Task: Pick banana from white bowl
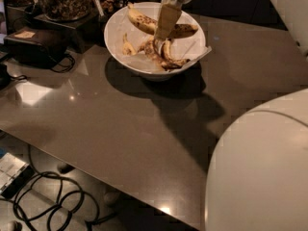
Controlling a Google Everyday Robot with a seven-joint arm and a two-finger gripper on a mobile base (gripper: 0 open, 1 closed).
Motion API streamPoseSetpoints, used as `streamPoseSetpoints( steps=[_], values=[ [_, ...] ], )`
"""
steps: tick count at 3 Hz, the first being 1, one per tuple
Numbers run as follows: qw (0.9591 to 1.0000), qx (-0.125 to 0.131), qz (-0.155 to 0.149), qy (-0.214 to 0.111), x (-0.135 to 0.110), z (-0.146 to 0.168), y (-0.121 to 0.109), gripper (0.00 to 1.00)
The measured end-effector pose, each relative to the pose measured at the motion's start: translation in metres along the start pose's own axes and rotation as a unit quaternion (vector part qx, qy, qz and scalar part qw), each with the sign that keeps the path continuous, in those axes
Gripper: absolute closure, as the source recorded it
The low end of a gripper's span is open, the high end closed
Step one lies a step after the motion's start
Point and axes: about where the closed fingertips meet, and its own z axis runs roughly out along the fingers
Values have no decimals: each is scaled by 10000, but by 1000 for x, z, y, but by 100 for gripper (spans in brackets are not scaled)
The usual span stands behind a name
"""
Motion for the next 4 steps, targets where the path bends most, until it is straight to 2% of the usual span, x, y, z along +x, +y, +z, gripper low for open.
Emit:
streamPoseSetpoints(
  steps=[1, 3, 4],
  values=[
    [10000, 15, -2, -12, -1, 0, -1, 100],
    [9979, -384, -156, 490, -23, 7, 41, 100],
    [9986, -291, -175, 413, -29, 8, 37, 100]
  ],
)
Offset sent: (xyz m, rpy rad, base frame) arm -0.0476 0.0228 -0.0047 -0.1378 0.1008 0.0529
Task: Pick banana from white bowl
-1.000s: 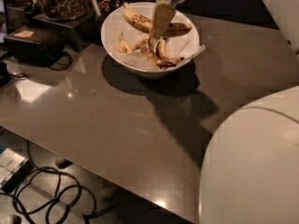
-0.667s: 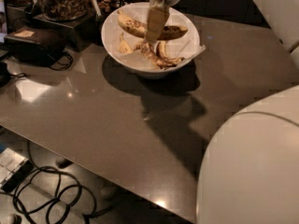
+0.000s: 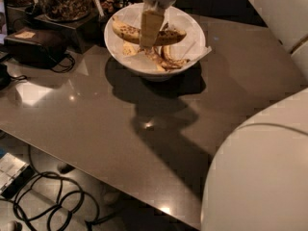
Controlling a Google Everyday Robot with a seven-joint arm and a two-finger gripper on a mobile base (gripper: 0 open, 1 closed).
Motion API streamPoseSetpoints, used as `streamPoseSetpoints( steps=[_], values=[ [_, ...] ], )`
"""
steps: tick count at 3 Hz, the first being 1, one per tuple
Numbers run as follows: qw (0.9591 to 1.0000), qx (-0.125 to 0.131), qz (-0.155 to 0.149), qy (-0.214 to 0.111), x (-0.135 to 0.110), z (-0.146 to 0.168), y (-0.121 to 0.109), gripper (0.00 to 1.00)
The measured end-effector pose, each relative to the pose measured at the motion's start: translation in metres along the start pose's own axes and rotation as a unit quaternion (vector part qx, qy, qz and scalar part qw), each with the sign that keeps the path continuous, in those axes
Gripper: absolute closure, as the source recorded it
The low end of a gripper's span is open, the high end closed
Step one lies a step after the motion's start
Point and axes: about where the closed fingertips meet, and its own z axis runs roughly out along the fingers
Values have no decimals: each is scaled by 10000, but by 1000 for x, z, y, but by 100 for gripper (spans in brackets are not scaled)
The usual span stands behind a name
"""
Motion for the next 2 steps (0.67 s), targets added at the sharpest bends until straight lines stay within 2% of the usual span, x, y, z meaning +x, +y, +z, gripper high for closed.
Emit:
streamPoseSetpoints(
  steps=[2],
  values=[
    [9995, -262, 142, 93, -4, 1, 51, 100]
  ],
)
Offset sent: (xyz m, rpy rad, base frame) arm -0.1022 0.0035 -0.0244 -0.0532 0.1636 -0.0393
